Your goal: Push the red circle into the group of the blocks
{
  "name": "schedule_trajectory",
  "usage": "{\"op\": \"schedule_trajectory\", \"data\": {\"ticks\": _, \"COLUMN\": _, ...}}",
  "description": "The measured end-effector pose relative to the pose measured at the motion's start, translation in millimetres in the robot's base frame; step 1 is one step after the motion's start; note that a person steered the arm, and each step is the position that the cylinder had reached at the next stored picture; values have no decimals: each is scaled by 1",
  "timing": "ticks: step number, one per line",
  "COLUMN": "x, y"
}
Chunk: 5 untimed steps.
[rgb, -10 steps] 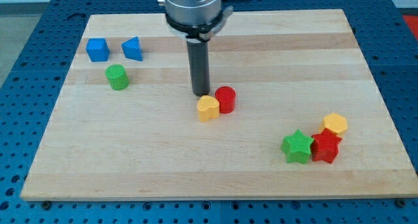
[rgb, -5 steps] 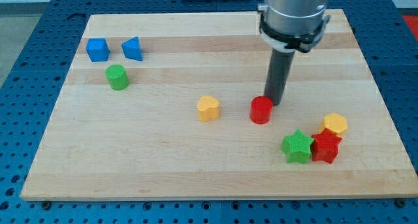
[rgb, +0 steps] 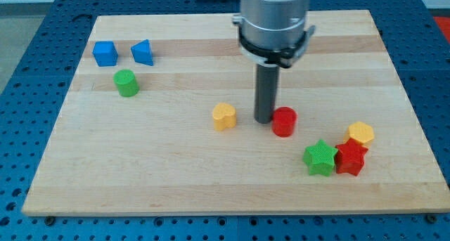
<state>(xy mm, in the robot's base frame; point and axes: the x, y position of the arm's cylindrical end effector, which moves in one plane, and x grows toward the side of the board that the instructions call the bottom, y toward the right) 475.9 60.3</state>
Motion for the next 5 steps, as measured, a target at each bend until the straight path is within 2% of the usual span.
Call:
{"op": "schedule_trajectory", "data": {"ticks": 2, "x": 20, "y": 50}}
{"op": "schedule_trajectory", "data": {"ticks": 3, "x": 20, "y": 35}}
{"op": "schedule_trajectory", "data": {"ticks": 4, "x": -4, "y": -22}}
{"op": "schedule_trajectory", "data": {"ticks": 5, "x": -27, "y": -55}}
